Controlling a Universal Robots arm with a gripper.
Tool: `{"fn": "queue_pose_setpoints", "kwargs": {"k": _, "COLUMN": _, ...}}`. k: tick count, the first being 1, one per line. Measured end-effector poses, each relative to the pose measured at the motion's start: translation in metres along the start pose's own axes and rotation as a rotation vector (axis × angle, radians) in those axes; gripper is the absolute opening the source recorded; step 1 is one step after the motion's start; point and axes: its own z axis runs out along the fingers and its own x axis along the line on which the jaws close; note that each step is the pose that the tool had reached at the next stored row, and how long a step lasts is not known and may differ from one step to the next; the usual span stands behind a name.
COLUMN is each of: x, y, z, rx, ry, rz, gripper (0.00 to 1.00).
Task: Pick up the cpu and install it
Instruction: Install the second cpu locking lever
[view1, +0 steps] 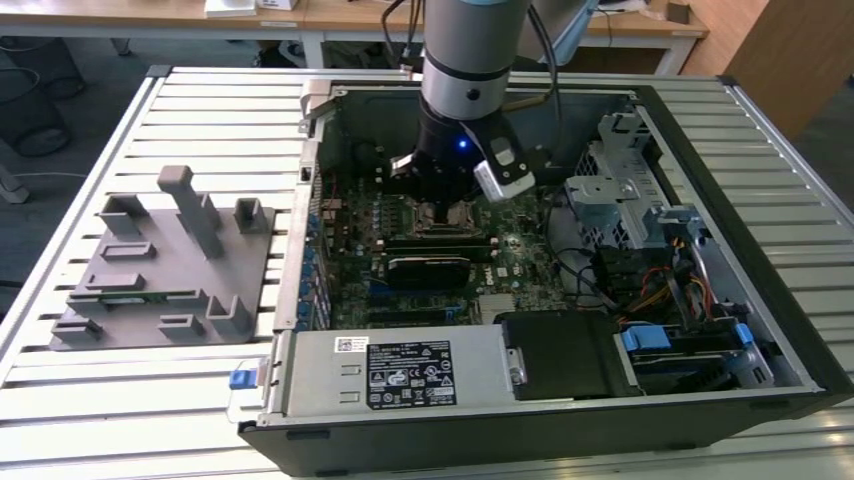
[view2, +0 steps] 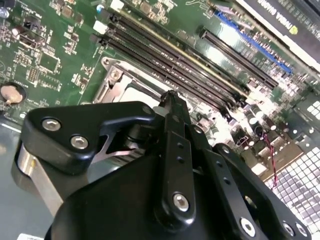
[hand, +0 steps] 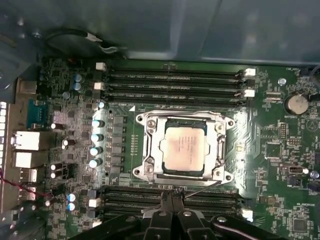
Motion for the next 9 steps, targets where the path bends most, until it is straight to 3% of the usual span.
{"fn": "queue_pose_setpoints", "kwargs": {"k": 3, "x": 0.0009, "y": -0.0019, "z": 0.0019, "rx": -0.0028, "ry": -0.0002, "rz": 0.000, "gripper": 0.11}}
{"fn": "queue_pose_setpoints", "kwargs": {"k": 7, "x": 0.0013, "y": -0.0021, "z": 0.0045, "rx": -0.0173, "ry": -0.0006, "rz": -0.001, "gripper": 0.11}}
{"fn": "queue_pose_setpoints", "kwargs": {"k": 9, "x": 0.0016, "y": -0.0022, "z": 0.0059, "rx": -0.0183, "ry": -0.0008, "rz": 0.000, "gripper": 0.11}}
